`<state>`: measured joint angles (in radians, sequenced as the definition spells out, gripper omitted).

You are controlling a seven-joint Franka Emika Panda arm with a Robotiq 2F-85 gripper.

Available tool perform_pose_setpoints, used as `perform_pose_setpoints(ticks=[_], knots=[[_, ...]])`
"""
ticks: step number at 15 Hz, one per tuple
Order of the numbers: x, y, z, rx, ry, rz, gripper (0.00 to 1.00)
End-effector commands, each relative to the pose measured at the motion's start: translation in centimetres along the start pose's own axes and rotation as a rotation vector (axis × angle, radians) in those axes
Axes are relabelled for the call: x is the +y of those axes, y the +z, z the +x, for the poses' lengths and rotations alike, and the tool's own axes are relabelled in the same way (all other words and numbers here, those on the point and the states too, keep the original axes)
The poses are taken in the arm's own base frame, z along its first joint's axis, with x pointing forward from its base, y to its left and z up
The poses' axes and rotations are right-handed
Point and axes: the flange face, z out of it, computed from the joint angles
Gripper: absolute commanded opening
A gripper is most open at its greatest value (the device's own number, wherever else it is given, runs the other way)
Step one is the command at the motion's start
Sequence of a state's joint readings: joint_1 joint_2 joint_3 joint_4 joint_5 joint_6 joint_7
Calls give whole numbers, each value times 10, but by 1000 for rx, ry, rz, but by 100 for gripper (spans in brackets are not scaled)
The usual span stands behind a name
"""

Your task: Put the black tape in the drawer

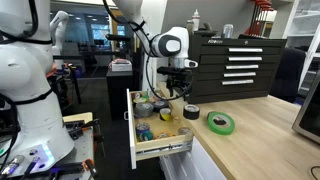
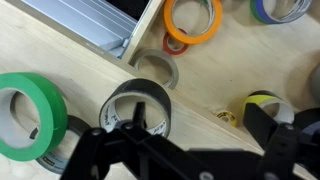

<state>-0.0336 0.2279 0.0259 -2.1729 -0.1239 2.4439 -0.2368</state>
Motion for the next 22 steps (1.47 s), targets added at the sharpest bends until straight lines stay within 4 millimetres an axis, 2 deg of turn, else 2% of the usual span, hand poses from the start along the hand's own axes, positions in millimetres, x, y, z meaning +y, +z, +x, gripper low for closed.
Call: perform_pose_setpoints(ticks=[1,16,22], knots=[[0,-1,0,-1,0,0,100],[-4,-6,4,26,-35,-15,100],[0,6,10,46,-85,-33,100]])
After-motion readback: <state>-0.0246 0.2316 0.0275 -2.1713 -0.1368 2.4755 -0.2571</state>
